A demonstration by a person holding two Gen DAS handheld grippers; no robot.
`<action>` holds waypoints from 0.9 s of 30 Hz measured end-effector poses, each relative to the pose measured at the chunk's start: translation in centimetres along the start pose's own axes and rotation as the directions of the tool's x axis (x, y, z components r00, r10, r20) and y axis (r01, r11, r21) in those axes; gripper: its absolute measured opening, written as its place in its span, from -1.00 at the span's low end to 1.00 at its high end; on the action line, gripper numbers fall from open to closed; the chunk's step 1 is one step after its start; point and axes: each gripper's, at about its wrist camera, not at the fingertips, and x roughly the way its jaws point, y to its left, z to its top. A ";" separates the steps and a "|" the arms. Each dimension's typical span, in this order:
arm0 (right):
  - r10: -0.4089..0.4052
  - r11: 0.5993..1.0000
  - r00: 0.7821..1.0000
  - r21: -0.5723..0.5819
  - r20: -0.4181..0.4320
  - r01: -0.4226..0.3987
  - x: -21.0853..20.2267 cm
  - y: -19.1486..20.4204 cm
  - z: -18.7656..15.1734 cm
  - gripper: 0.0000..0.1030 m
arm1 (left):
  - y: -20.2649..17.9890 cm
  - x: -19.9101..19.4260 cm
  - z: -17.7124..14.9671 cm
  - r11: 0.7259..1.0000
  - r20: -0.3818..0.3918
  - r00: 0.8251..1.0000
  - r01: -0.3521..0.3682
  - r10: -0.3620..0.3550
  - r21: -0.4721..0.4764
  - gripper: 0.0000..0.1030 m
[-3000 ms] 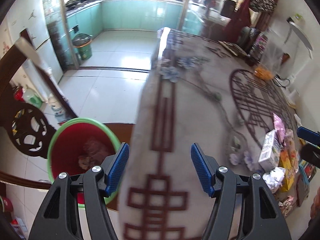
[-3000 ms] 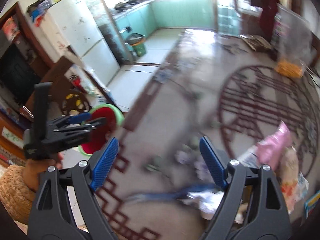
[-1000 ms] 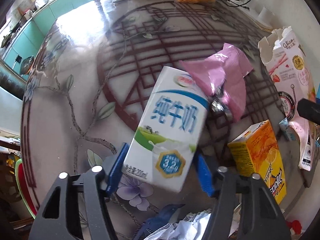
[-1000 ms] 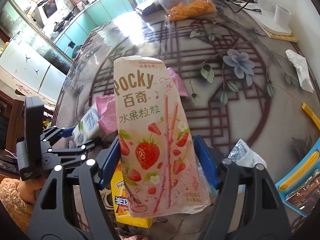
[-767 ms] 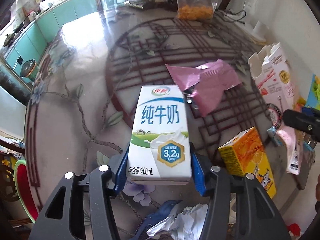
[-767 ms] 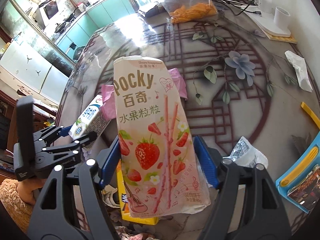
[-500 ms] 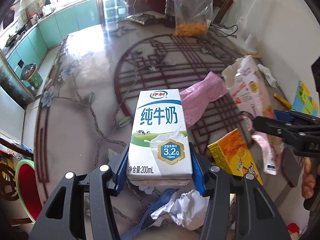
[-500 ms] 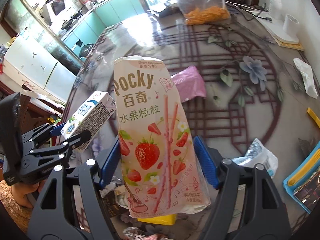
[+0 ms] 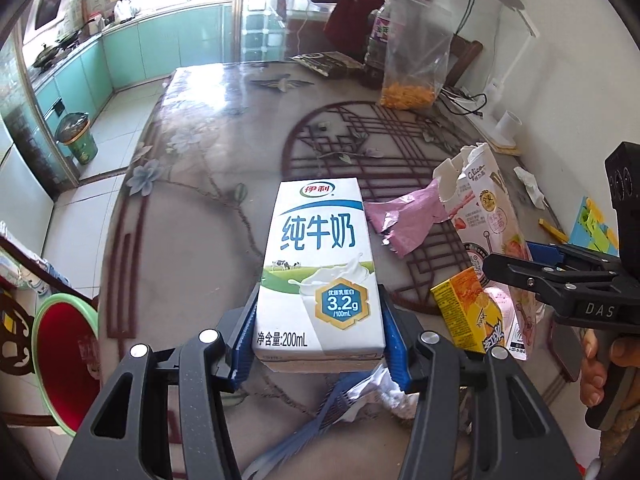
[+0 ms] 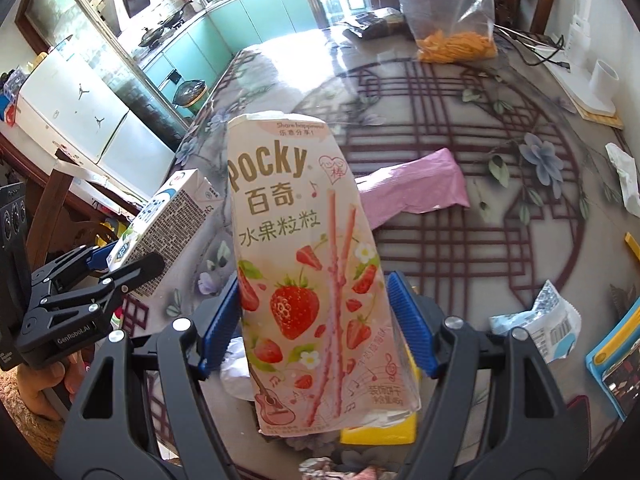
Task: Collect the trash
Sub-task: 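Carry the milk carton and Pocky box over the red bucket with both grippers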
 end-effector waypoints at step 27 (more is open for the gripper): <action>0.014 0.986 1.000 -0.167 0.028 -0.009 1.3 17.3 0.5 0.37 | 16.5 -6.3 -4.2 0.982 0.065 0.994 -0.080 0.092 -0.168 -0.03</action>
